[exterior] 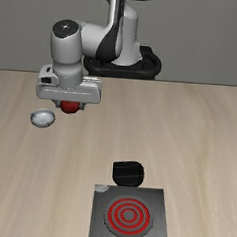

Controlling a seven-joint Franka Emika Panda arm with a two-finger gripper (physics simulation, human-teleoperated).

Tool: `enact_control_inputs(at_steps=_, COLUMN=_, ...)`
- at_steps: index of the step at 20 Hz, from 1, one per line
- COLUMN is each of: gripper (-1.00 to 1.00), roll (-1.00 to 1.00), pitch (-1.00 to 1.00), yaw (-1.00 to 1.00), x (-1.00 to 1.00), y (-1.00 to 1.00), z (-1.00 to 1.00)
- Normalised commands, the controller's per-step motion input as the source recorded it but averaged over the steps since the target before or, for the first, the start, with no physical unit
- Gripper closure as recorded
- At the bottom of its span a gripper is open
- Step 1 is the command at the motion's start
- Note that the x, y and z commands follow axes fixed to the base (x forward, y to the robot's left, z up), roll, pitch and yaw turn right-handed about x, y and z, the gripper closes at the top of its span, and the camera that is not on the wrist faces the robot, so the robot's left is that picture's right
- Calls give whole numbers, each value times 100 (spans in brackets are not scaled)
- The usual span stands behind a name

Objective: Pick up the tomato and place it on the white bowl with the stove turned on

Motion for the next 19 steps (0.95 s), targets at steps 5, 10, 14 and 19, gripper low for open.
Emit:
enact_control_inputs(at_steps=5, gripper=100, roll=0, pitch=0, yaw=0, x=0, y=-100, z=0)
enact_control_inputs(at_steps=10, gripper=-100, roll=0, pitch=0, yaw=0, x=0, y=-20, z=0)
enact_control_inputs(at_steps=14, gripper=-100, roll=0, pitch=0, yaw=0, x=0, y=0, z=0)
enact_control_inputs(at_steps=19, gripper=-100, roll=0, pitch=0, yaw=0, x=0, y=0, z=0)
